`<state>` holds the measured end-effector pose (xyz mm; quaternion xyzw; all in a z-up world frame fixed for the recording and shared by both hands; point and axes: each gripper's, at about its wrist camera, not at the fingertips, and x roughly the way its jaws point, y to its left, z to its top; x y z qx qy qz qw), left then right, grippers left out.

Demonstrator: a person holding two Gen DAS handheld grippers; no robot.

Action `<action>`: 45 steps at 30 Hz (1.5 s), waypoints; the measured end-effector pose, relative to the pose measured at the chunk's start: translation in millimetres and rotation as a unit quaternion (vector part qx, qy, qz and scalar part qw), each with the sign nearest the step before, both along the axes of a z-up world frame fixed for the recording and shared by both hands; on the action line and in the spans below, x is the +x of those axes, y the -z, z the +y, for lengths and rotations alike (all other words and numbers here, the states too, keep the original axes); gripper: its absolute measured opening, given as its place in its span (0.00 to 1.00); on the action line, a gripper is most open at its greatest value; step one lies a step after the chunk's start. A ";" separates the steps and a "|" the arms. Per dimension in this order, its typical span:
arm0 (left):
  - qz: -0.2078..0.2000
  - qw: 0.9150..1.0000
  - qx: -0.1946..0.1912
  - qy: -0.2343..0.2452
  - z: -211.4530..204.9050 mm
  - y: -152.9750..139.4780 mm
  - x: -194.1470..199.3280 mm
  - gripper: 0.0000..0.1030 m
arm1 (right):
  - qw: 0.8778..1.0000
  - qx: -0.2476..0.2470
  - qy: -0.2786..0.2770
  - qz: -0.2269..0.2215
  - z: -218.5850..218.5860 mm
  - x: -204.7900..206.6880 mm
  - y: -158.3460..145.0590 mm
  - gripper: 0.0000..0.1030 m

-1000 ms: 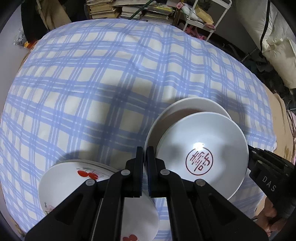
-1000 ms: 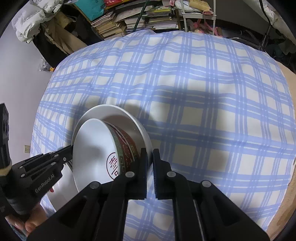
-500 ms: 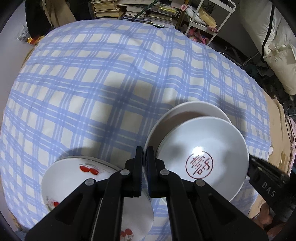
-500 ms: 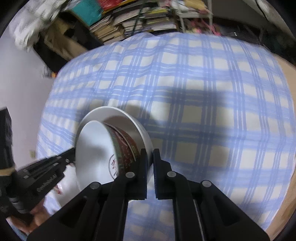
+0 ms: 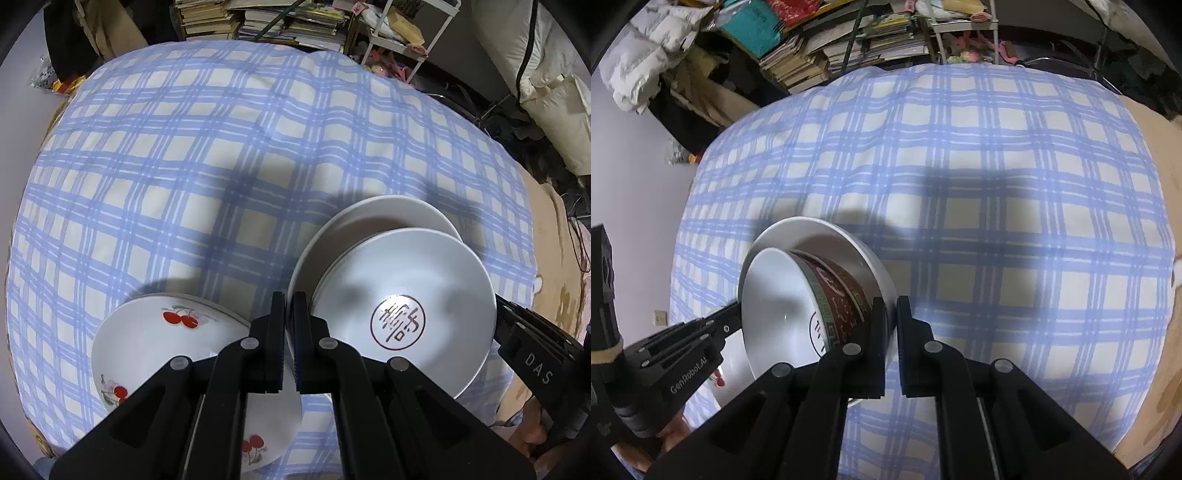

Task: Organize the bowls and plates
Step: 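Lift the nested bowl stack with both grippers and carry it toward the cherry plates, then lower the bowl stack onto the cherry plate stack with both grippers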

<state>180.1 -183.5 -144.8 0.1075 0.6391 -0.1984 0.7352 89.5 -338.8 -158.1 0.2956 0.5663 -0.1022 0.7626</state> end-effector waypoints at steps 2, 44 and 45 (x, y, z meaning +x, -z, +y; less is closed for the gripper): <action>-0.006 1.000 0.000 0.001 0.5 -5.8 -2.5 0.01 | 1.000 -0.004 0.000 -0.005 0.9 -2.9 -6.6 0.10; -0.006 0.989 -0.008 -0.146 189.4 -6.8 -33.8 0.02 | 0.992 -0.028 -0.119 -0.019 167.3 20.6 -5.8 0.08; -0.007 0.989 -0.010 -0.145 189.9 -6.7 -33.7 0.02 | 0.992 -0.031 -0.120 -0.020 168.4 21.4 -5.7 0.08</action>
